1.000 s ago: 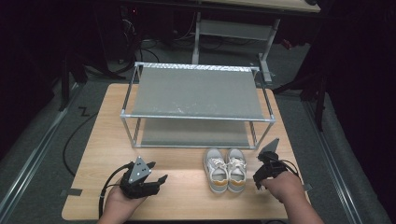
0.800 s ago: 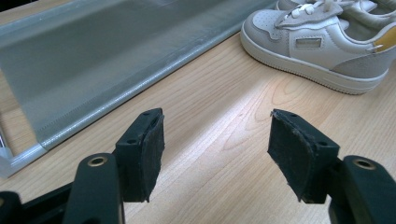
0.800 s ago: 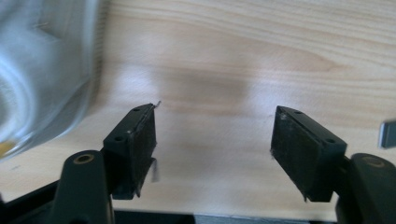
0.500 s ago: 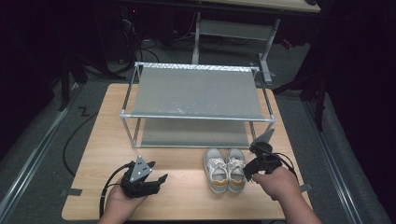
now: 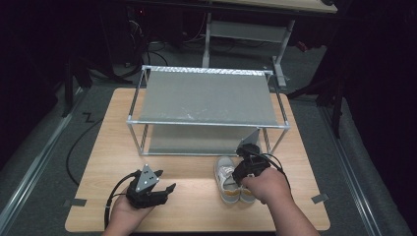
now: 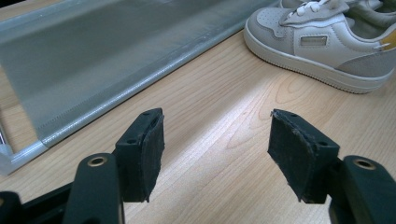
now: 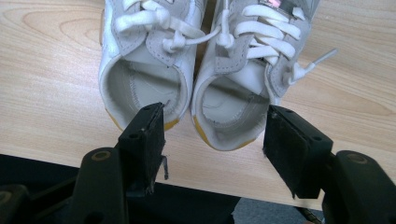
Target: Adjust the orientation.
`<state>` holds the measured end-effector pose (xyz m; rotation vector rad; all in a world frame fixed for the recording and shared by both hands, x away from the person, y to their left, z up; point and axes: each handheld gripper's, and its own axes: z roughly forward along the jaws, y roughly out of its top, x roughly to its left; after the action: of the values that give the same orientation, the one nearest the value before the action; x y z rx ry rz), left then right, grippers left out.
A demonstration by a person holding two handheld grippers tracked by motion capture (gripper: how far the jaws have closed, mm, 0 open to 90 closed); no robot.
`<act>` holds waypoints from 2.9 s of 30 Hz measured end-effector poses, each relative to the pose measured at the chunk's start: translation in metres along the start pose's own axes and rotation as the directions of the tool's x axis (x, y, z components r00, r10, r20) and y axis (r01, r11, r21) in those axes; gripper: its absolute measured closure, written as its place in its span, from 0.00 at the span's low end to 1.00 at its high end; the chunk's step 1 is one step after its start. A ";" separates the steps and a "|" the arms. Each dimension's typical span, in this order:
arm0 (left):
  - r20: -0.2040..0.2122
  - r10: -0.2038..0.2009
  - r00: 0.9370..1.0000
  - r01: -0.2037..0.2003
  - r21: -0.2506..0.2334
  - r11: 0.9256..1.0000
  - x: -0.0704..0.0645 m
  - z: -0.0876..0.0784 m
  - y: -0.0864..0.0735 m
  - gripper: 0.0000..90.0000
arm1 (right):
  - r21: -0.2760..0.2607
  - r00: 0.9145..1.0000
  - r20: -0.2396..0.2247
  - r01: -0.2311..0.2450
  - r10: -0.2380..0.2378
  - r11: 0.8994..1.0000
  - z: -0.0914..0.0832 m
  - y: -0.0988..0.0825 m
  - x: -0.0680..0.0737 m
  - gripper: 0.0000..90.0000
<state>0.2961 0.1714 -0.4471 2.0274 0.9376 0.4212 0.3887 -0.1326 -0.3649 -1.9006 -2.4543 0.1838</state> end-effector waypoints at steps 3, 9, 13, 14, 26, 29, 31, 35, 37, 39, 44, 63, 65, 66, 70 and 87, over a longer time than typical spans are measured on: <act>0.003 -0.001 1.000 0.001 0.005 1.000 0.000 0.001 0.000 0.40 | -0.011 1.000 -0.012 -0.015 0.015 1.000 0.001 0.001 0.001 0.45; 0.004 0.008 1.000 -0.008 0.008 1.000 -0.001 0.002 0.000 0.40 | -0.027 0.999 -0.024 -0.023 0.022 0.999 0.004 0.003 0.010 0.50; 0.005 0.009 1.000 -0.009 0.007 1.000 -0.001 0.002 0.000 0.40 | -0.020 0.998 -0.044 -0.039 0.038 0.999 0.015 0.004 0.010 0.52; 0.004 0.009 1.000 -0.009 0.008 1.000 -0.001 0.002 -0.001 0.40 | -0.016 0.998 -0.052 -0.042 0.041 0.999 0.018 0.003 0.010 0.53; 0.000 0.017 1.000 -0.017 0.003 1.000 -0.001 0.002 -0.002 0.40 | -0.024 0.993 -0.097 -0.075 0.072 0.997 0.027 -0.001 0.005 0.74; 0.000 0.020 1.000 -0.020 0.006 1.000 -0.002 0.002 -0.002 0.40 | -0.039 0.994 -0.077 -0.075 0.072 0.996 0.029 -0.001 0.005 0.81; 0.000 0.021 1.000 -0.021 0.004 1.000 -0.002 0.002 -0.002 0.40 | -0.036 0.993 -0.086 -0.080 0.077 0.996 0.030 -0.001 0.003 0.79; 0.001 0.020 1.000 -0.020 0.005 1.000 -0.002 0.002 -0.002 0.40 | -0.045 0.986 -0.134 -0.109 0.102 0.993 0.031 -0.002 0.001 0.69; 0.001 0.022 1.000 -0.022 0.006 1.000 -0.002 0.002 -0.002 0.40 | -0.041 0.988 -0.121 -0.106 0.100 0.993 0.030 -0.001 0.002 0.70; 0.001 0.021 1.000 -0.021 0.005 1.000 -0.002 0.002 -0.002 0.40 | -0.045 0.990 -0.098 -0.109 0.104 0.993 0.030 -0.001 0.003 0.70; 0.000 0.025 1.000 -0.025 0.009 1.000 -0.001 0.003 -0.002 0.40 | -0.023 0.989 -0.096 -0.116 0.113 0.993 0.034 0.000 0.000 0.69; -0.001 0.030 1.000 -0.030 0.014 0.999 -0.002 0.004 -0.003 0.40 | -0.073 0.997 -0.015 -0.071 0.070 0.995 0.035 -0.001 0.001 0.91; 0.000 0.032 0.999 -0.032 0.017 0.999 -0.002 0.004 -0.003 0.40 | -0.083 0.998 -0.014 -0.064 0.064 0.994 0.033 -0.001 0.001 0.91; 0.000 0.033 0.999 -0.033 0.017 0.999 -0.003 0.005 -0.003 0.40 | -0.079 0.998 -0.011 -0.066 0.065 0.995 0.032 -0.001 0.001 0.91; 0.000 0.033 0.999 -0.033 0.018 0.999 -0.002 0.005 -0.003 0.40 | -0.100 0.998 -0.004 -0.069 0.069 0.993 0.027 -0.001 0.002 0.92; 0.009 0.031 0.999 -0.031 0.022 0.999 -0.001 0.005 -0.004 0.40 | -0.245 0.994 -0.001 -0.107 0.110 0.964 0.007 0.029 0.005 0.92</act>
<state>0.2966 0.1694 -0.4532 2.0646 0.9106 0.4198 0.4147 -0.1216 -0.3757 -2.1360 -2.4827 -0.1117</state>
